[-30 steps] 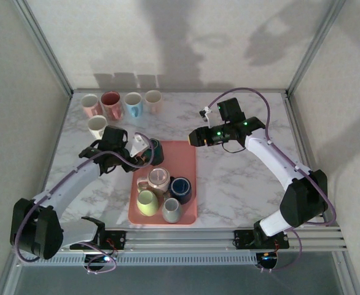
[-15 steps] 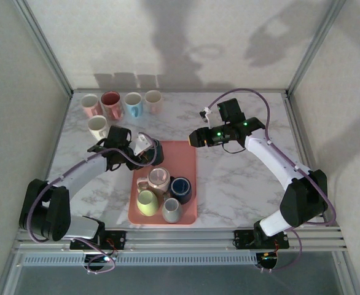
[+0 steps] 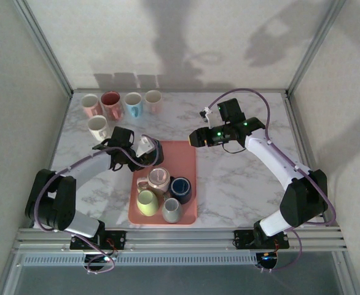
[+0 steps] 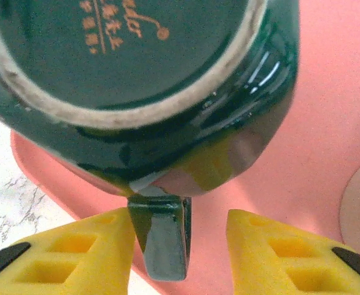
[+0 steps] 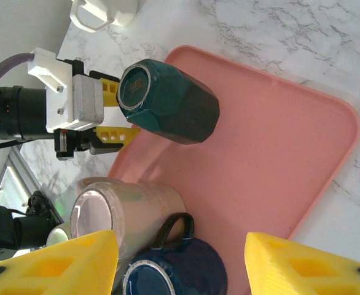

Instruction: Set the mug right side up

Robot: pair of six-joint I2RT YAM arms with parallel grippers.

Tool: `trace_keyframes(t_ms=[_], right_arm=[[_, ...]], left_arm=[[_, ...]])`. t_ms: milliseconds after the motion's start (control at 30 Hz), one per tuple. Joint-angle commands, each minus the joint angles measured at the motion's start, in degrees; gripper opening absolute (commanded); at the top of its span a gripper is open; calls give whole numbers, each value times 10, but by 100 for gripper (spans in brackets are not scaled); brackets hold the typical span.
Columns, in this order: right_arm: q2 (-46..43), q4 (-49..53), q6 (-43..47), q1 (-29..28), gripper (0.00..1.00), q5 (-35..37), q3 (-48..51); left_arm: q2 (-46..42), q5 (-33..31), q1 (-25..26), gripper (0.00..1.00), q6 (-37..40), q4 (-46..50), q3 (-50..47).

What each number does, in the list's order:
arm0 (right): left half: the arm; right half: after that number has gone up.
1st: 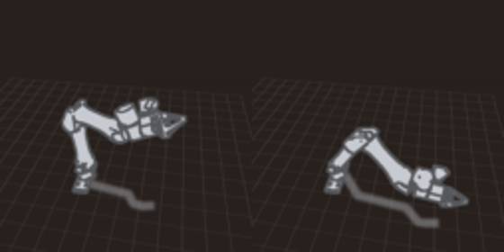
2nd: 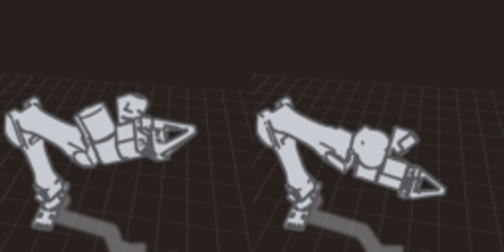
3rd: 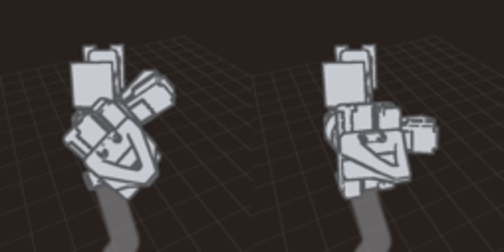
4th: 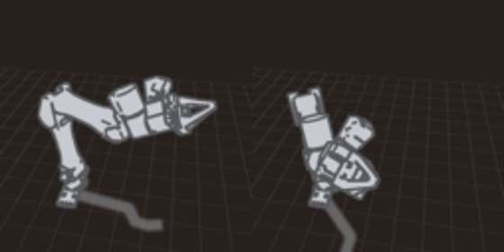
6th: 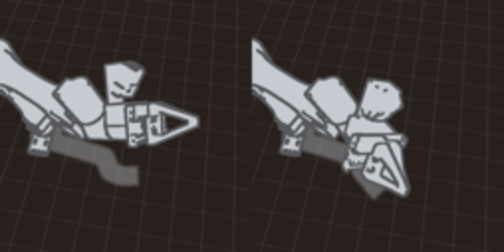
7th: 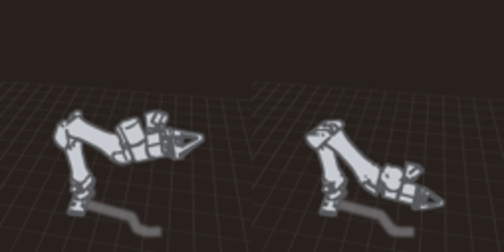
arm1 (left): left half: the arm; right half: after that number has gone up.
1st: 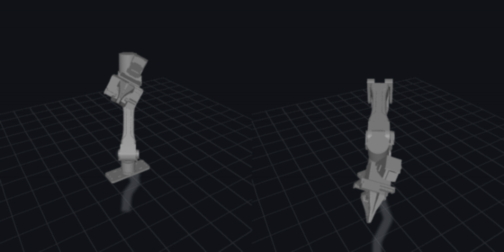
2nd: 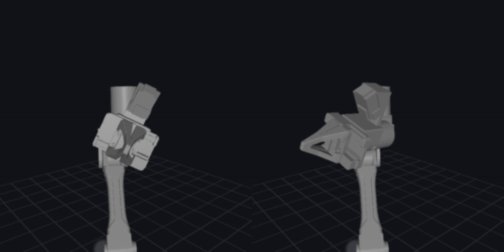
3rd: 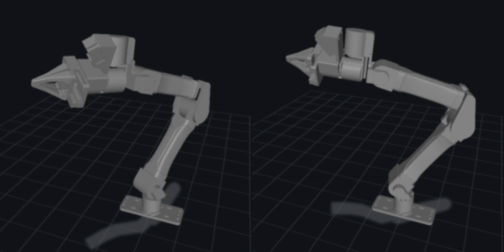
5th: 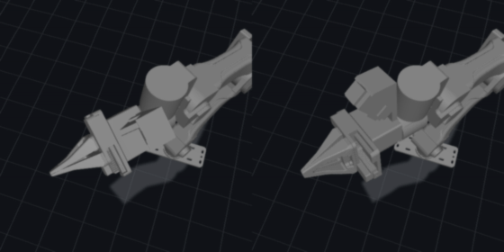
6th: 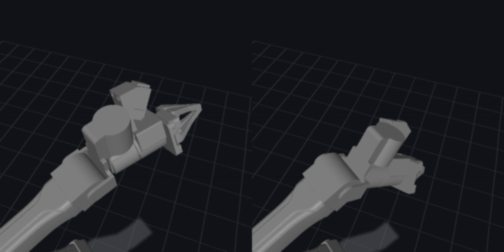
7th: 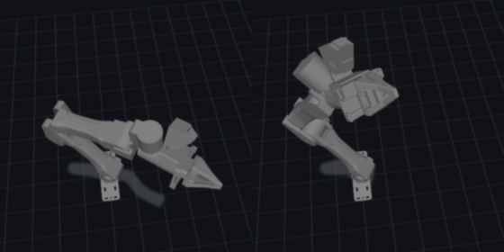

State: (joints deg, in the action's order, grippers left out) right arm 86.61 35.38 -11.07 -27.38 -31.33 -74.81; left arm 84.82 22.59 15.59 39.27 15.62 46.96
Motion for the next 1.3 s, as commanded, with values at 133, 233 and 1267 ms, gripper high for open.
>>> trace_keyframes(t_ms=[133,233,1267], right_arm=[[8,-2,8,4,58,-7,-3],[9,0,7,6,57,-7,-7],[-24,3,-2,5,57,-12,3]], left_arm=[[17,11,-4,34,11,-14,6],[21,12,-5,30,11,-18,8],[-125,83,-6,0,-176,-63,40]])
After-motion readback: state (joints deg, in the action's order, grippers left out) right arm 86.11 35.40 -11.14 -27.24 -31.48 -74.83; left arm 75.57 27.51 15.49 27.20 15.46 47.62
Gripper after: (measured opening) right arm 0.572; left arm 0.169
